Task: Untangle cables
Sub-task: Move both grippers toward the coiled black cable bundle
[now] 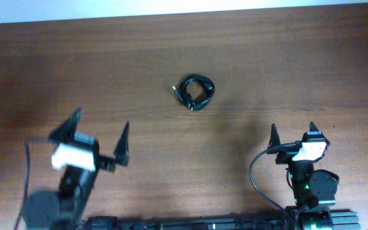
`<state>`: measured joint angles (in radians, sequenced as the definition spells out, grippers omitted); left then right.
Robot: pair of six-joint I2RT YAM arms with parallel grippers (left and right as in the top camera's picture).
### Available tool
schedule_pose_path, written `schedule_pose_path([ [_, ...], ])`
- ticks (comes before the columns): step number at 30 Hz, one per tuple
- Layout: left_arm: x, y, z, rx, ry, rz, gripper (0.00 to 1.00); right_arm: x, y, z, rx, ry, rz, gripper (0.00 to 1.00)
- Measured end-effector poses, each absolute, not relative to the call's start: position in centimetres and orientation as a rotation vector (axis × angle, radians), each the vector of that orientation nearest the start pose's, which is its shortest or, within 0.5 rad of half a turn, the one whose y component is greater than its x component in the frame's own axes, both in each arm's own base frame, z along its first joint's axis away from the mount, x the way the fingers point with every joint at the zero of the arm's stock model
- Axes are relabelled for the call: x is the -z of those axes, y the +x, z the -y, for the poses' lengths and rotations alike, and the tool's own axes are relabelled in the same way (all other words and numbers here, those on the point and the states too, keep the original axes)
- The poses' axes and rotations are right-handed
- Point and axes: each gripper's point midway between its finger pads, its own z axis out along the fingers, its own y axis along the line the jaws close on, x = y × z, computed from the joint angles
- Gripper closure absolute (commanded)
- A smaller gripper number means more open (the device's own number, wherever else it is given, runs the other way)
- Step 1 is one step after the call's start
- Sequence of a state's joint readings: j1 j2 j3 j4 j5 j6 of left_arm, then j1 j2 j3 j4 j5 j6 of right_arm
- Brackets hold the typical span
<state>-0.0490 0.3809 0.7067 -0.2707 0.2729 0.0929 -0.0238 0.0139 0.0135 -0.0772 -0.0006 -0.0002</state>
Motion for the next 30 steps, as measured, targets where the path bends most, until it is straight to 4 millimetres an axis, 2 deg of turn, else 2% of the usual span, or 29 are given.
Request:
schedule_pose_path([
  [6, -34.2, 27.5, 6.6, 0.247, 0.377, -1.898, 0.01, -15.8, 24.6, 0.6, 0.018, 0.020, -1.649, 0.02],
  [9, -33.4, 30.8, 8.0, 0.353, 0.428, -2.021, 0.01, -15.8, 24.6, 0.3, -0.011, 0.024, -1.647, 0.02],
  [11, -32.7, 32.2, 9.2, 0.436, 0.466, -2.045, 0.01, -16.0, 24.6, -0.9, -0.123, 0.033, -1.639, 0.01],
  [14, -31.7, 34.1, 11.6, 0.614, 0.543, -2.041, 0.01, -17.3, 24.3, -3.4, -0.402, 0.076, -1.599, 0.02],
  [16, -30.5, 34.8, 12.6, 0.714, 0.566, -2.054, 0.01, -18.9, 24.0, -4.6, -0.569, 0.117, -1.544, 0.02],
  [18, -29.2, 35.5, 13.1, 0.791, 0.540, -2.094, 0.01, -22.2, 23.3, -5.5, -0.670, 0.090, -1.420, 0.02],
  [21, -27.1, 36.1, 13.5, 0.868, 0.485, -2.176, 0.01, -26.4, 21.9, -6.1, -0.732, 0.037, -1.280, 0.01],
  [23, -25.0, 36.1, 13.4, 0.903, 0.434, -2.268, 0.01, -28.8, 21.2, -6.1, -0.697, 0.005, -1.262, 0.02],
  [24, -23.9, 35.9, 13.1, 0.899, 0.405, -2.323, 0.01, -29.9, 20.9, -6.1, -0.662, -0.011, -1.266, 0.01],
  [27, -21.3, 35.0, 11.7, 0.813, 0.313, -2.476, 0.01, -31.9, 20.8, -5.4, -0.562, 0.011, -1.430, 0.02],
  [28, -20.9, 34.9, 11.3, 0.785, 0.298, -2.497, 0.01, -32.8, 20.8, -5.3, -0.545, 0.014, -1.463, 0.02],
  [30, -20.5, 35.1, 10.6, 0.725, 0.277, -2.517, 0.01, -33.7, 20.9, -5.1, -0.514, 0.040, -1.641, 0.02],
])
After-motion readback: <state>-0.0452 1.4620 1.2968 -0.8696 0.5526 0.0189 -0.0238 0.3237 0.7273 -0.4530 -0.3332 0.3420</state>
